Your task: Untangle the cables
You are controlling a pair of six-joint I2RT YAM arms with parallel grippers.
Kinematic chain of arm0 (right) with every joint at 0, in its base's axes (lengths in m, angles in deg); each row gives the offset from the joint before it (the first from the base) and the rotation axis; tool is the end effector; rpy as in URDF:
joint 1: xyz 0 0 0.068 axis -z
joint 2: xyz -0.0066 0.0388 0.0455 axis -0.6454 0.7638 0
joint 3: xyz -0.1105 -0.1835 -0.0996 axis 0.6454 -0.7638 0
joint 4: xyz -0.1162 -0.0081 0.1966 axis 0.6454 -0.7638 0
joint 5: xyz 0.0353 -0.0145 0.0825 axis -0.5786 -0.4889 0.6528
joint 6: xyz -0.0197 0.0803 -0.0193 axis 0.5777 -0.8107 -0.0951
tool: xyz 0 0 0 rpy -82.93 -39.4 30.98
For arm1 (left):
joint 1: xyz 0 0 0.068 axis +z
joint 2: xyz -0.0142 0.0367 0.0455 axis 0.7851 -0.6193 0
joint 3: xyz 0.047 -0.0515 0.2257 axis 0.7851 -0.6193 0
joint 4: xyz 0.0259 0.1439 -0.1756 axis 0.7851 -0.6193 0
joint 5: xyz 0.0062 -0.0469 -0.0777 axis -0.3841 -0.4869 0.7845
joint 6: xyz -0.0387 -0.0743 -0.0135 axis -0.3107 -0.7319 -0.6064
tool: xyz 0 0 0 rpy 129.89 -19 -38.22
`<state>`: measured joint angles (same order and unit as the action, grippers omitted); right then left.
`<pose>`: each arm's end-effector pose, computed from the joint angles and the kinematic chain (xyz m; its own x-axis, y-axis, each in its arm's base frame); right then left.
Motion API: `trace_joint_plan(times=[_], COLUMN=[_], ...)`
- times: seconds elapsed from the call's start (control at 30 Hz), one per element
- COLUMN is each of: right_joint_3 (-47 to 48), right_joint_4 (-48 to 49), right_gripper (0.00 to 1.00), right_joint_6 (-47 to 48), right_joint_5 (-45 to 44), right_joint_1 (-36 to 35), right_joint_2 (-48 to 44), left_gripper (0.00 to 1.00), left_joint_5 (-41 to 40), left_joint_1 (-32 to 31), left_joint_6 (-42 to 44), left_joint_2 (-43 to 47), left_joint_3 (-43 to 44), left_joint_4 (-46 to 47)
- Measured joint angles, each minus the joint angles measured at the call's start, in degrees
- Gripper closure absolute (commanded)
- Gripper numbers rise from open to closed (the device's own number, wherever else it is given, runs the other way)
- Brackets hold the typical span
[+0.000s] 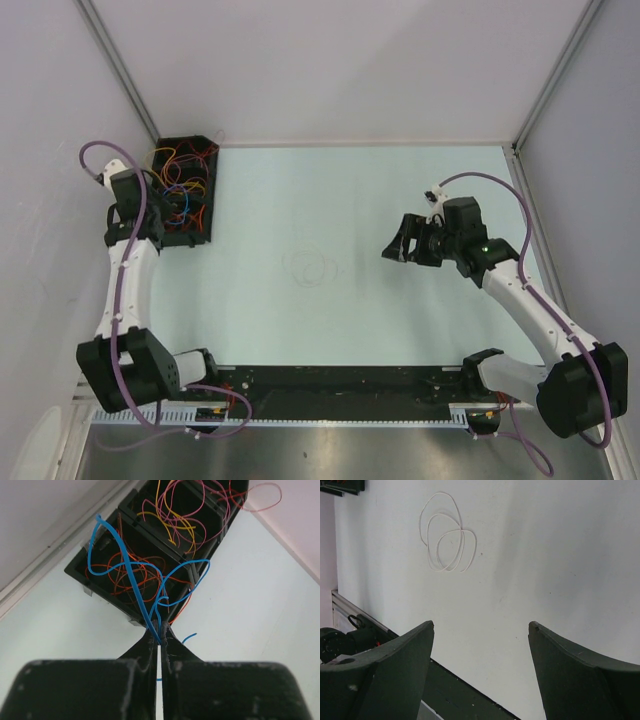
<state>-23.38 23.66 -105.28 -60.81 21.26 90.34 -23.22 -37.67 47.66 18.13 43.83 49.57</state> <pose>0.2254 0.1068 0.2303 -0.7993 0.1353 -0.5856 -0.2586 0.8021 0.5383 0.2701 0.0824 0.2819 -0.2465 -0.5299 -0.8114 -0.5804 0.7512 -0.3143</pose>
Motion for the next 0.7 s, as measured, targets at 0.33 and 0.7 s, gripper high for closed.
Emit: trace_joint_plan(times=[0.33, 0.7], right_joint_3=[-0.55, -2.58], right_joint_4=[1.01, 2.34], right_gripper=[0.20, 0.19], right_joint_6=[0.15, 0.15], right_joint_5=[2.69, 6.58], right_joint_1=[0.74, 1.18], right_joint_2=[0.02, 0.02], left_gripper=[1.00, 1.00], left_joint_5=[5.75, 7.43], left_joint_1=[2.75, 5.57], left_joint_6=[0.22, 2.54], left_joint_2=[-12.26, -32.63], left_joint_3=[5.01, 19.10], left_joint_4=[-0.46, -4.61])
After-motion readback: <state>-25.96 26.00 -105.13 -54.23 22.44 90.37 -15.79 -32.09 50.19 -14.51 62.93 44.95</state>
